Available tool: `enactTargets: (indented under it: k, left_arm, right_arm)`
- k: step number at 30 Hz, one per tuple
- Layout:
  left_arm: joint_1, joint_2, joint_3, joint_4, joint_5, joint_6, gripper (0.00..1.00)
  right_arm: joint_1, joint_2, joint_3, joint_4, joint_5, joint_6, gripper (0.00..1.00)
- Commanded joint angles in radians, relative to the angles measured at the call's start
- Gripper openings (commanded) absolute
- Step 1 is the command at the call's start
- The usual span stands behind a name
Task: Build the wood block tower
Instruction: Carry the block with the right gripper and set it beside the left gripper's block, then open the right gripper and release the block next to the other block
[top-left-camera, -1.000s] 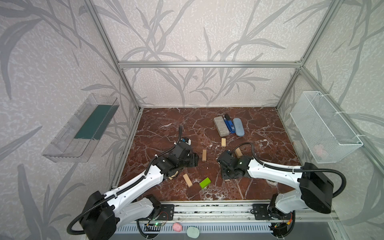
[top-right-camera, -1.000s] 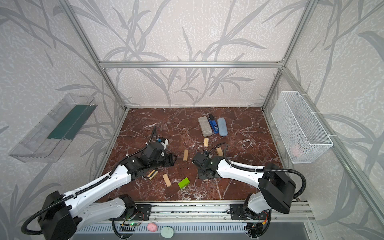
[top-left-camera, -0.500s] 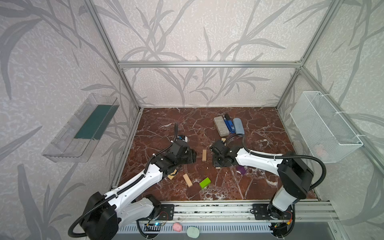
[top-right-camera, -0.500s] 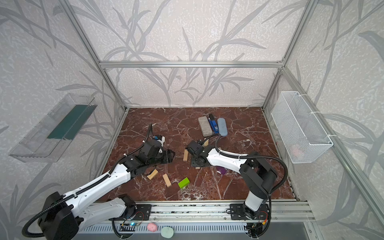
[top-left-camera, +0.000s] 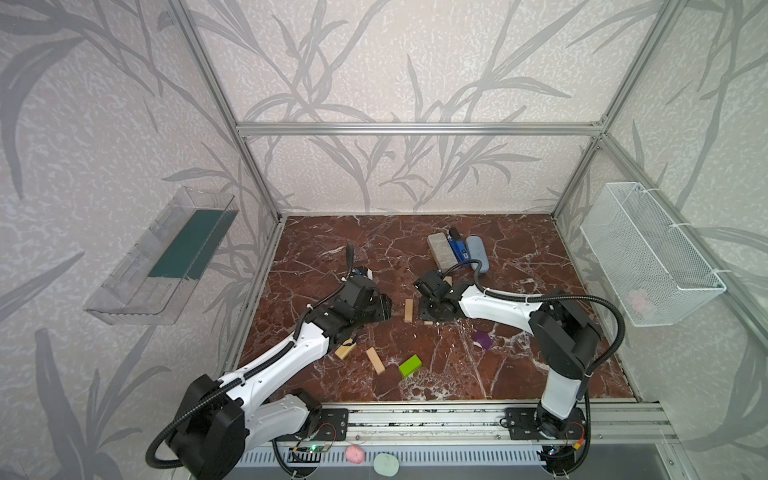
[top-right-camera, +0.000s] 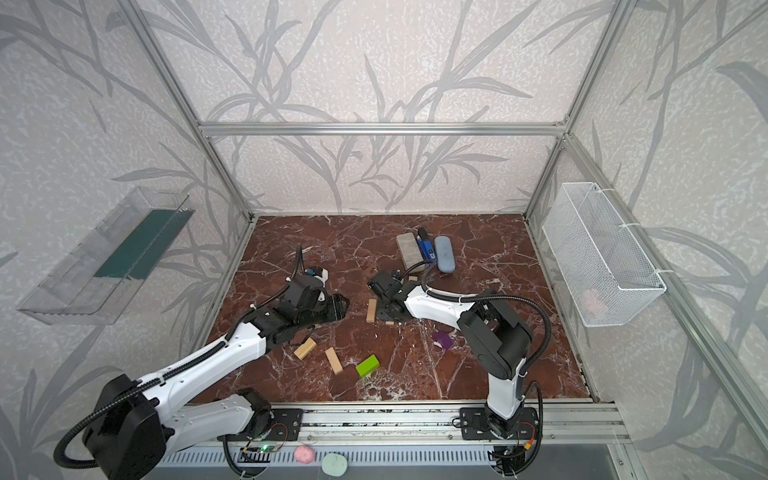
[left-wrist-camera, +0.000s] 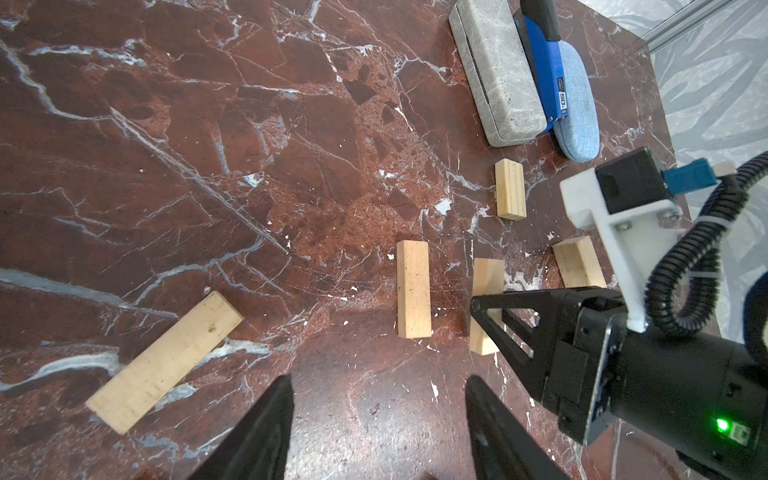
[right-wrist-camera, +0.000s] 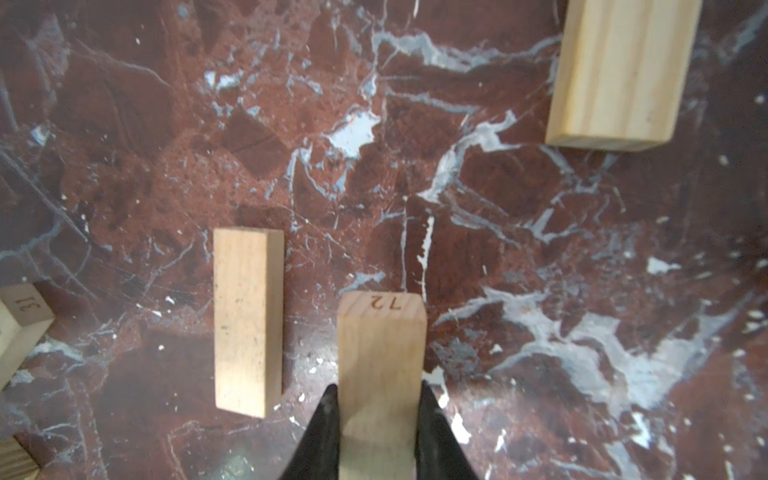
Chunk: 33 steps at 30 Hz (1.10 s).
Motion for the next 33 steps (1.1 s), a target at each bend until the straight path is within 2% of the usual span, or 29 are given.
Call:
enactTargets:
  k: [1, 10, 19, 33]
  left_arm:
    - [0.009, 0.009, -0.016, 0.023, -0.014, -0.017, 0.64]
    - [0.017, 0.027, -0.025, 0.036, -0.006, -0.023, 0.64]
    - [0.02, 0.032, -0.031, 0.049, 0.002, -0.026, 0.64]
    - [0.023, 0.04, -0.028, 0.055, 0.021, -0.027, 0.64]
  right_arm:
    - [-0.005, 0.034, 0.043, 0.014, -0.008, -0.009, 0.25]
    - [-0.007, 0.097, 0.093, 0.012, -0.032, -0.013, 0.24]
    - [-0.007, 0.109, 0.076, 0.027, -0.058, 0.002, 0.25]
    - [-0.009, 0.077, 0.103, -0.008, -0.044, -0.005, 0.37]
